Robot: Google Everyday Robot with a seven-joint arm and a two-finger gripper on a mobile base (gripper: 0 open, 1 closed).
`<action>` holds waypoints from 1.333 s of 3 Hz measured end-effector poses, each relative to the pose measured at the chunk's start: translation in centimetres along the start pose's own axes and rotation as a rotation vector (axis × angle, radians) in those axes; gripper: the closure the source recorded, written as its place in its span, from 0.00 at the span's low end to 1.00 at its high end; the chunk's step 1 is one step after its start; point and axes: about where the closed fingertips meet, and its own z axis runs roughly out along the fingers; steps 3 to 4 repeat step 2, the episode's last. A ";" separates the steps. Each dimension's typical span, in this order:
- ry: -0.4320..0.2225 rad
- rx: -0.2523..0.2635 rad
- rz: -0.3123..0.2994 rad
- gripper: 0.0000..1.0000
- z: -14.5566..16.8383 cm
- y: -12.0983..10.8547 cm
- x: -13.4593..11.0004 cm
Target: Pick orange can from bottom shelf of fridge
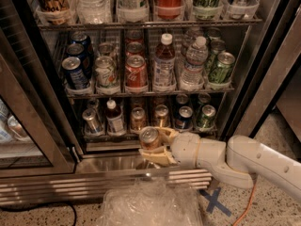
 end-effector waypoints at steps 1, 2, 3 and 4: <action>-0.013 -0.029 -0.022 1.00 -0.2 2.4 -1.9; -0.013 -0.030 -0.023 1.00 -0.2 2.5 -2.0; -0.013 -0.030 -0.023 1.00 -0.2 2.5 -2.0; -0.013 -0.030 -0.023 1.00 -0.2 2.5 -2.0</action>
Offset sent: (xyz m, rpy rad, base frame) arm -0.0214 0.0103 0.0147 0.0019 -0.0164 0.0304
